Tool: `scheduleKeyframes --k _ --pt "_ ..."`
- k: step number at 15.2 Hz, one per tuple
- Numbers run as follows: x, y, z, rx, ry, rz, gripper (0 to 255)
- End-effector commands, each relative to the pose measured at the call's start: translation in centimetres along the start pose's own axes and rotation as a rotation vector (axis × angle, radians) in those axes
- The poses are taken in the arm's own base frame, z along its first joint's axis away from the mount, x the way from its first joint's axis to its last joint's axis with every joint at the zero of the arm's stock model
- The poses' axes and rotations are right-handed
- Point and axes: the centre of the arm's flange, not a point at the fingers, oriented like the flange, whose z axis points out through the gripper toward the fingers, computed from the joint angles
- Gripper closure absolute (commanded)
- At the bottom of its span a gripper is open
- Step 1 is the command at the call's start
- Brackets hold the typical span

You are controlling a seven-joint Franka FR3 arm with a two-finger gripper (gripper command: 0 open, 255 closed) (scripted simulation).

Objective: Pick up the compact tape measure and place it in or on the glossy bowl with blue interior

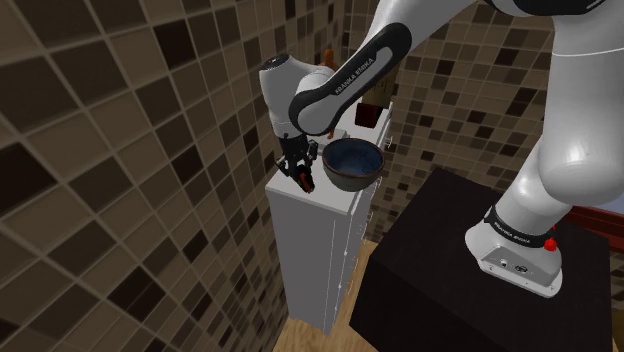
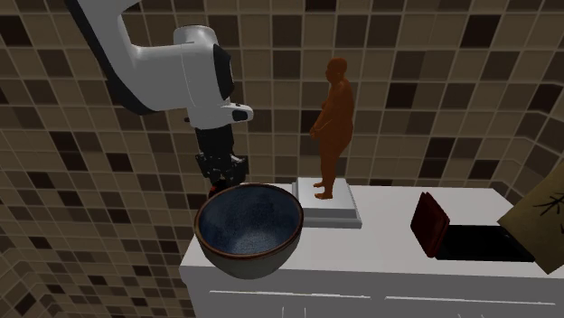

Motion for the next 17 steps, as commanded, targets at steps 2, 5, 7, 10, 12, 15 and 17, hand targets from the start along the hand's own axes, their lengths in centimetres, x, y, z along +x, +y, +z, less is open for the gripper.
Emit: scheduleKeyframes --k 2,5,7,10,12,15,17 --pt "0.0 0.1 -0.5 0.0 0.0 0.0 255" --pt "-0.1 0.3 -2.1 0.0 0.0 0.0 255" --pt "-0.1 0.5 -3.1 0.0 0.0 0.0 255" --pt "-0.2 0.7 -4.7 0.0 0.0 0.0 255" --pt "-0.3 0.8 -5.7 0.0 0.0 0.0 255" --pt "-0.3 1.0 -7.3 0.0 0.0 0.0 255" --pt "-0.4 1.2 -8.3 0.0 0.0 0.0 255"
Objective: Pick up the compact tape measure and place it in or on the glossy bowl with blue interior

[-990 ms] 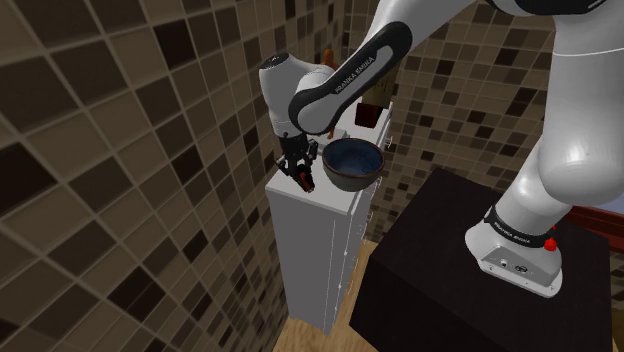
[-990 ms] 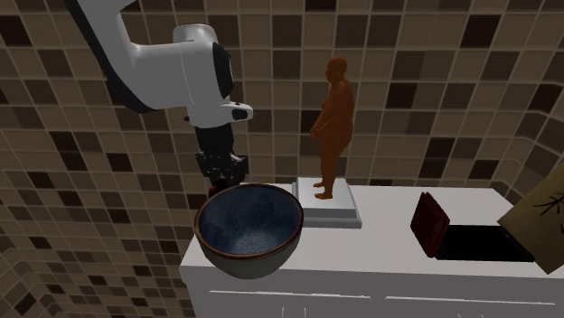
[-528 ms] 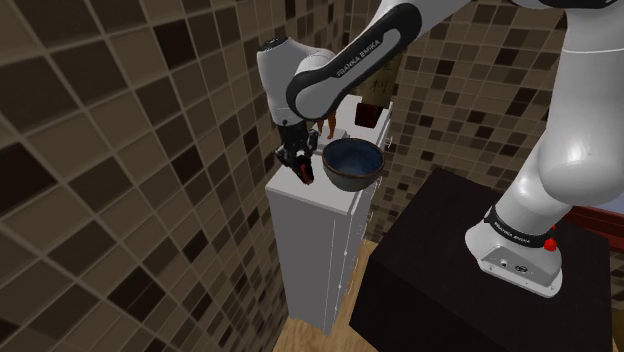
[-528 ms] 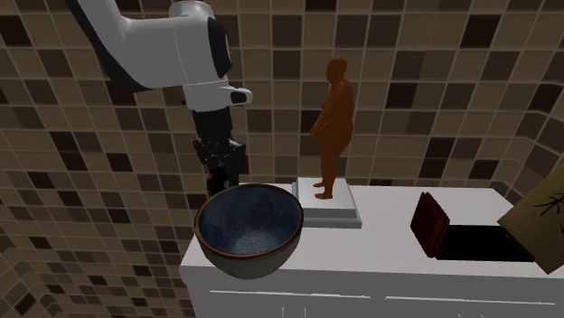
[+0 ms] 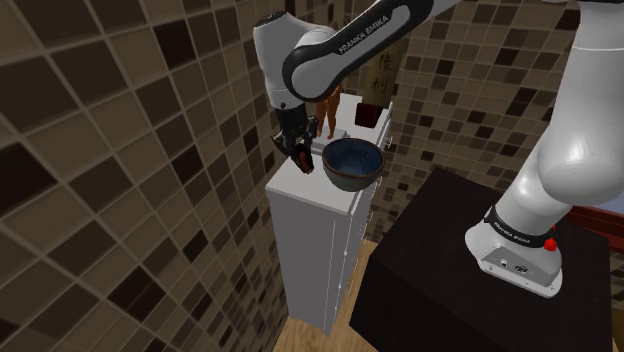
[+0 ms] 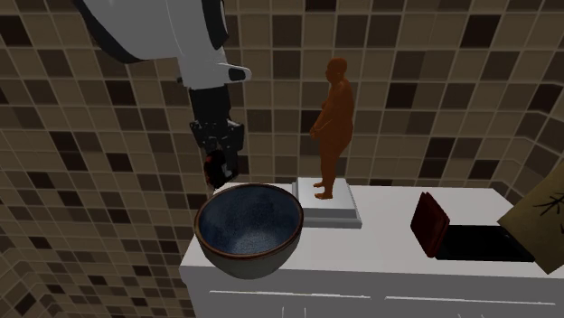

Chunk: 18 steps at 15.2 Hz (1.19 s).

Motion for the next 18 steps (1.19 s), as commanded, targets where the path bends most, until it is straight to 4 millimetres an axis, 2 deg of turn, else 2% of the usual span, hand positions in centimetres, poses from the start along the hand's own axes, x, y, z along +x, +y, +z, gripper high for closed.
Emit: scheduleKeyframes --k 1,17,18 --pt "-0.2 0.1 -1.0 0.0 0.0 0.0 255" --pt "-0.5 1.3 -8.9 0.0 0.0 0.0 255" --pt "-1.1 2.4 -8.8 0.0 0.0 0.0 255"
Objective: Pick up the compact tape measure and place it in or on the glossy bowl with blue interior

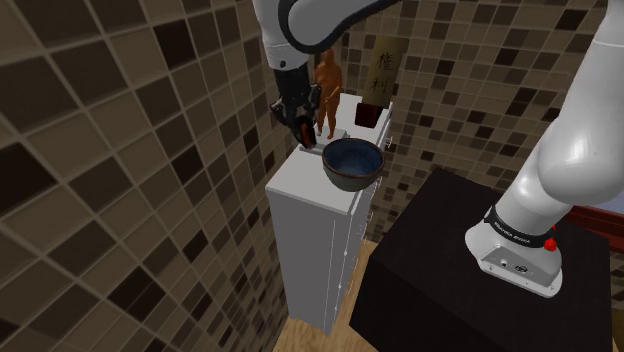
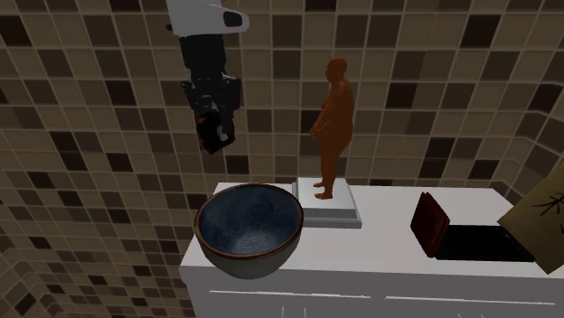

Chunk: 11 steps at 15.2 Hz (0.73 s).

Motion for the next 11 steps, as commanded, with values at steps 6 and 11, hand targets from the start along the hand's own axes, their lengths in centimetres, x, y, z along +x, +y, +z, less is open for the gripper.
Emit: scheduleKeyframes --k 6,11 --pt "-3.6 7.8 0.7 0.0 0.0 0.0 255" --pt "-6.2 13.3 1.7 0.0 0.0 0.0 255"
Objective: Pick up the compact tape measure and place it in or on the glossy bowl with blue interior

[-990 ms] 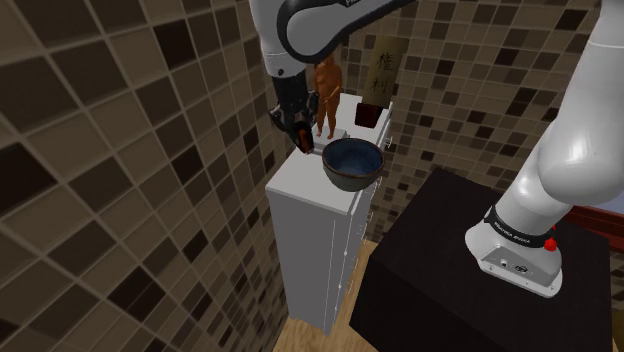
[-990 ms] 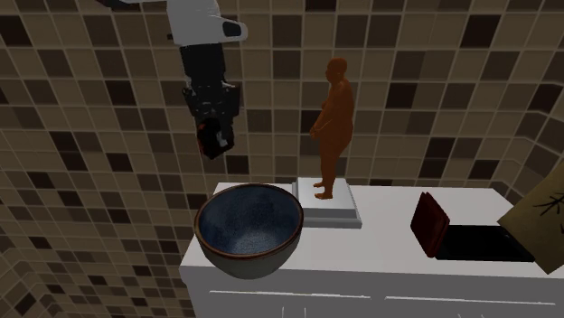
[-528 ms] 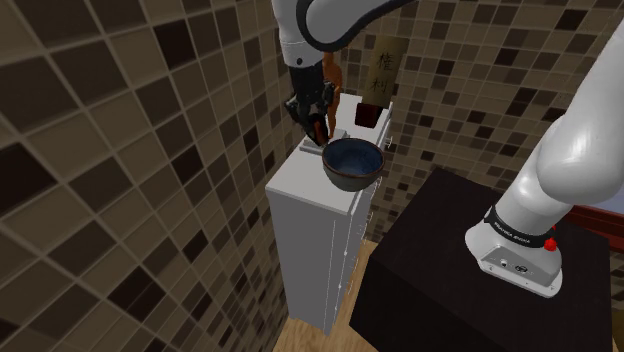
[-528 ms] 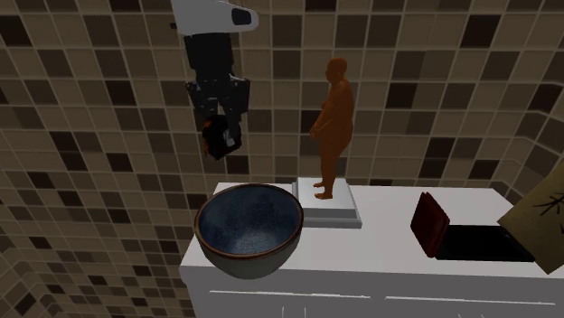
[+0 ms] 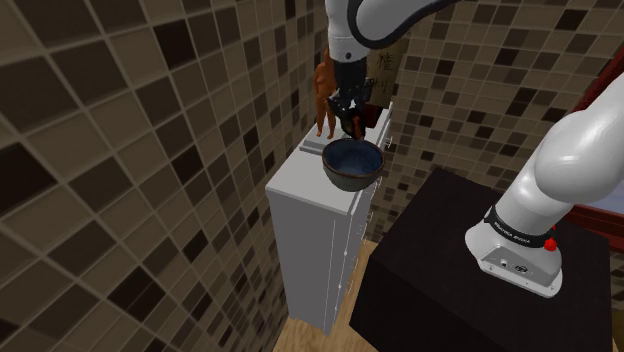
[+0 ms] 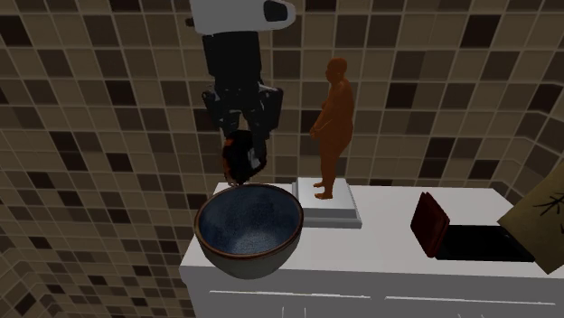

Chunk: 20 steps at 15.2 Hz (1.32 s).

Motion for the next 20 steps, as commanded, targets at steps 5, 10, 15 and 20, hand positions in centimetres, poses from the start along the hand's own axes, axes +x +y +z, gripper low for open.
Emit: scheduleKeyframes --k 5,10,15,20 --pt "-0.4 0.5 3.0 0.001 0.0 -0.001 255" --pt "-0.3 0.1 5.7 0.001 0.0 -0.001 255" --pt "-0.2 -0.2 7.7 0.001 0.0 -0.001 255" --pt "-0.2 -0.2 7.7 0.001 0.0 -0.001 255"
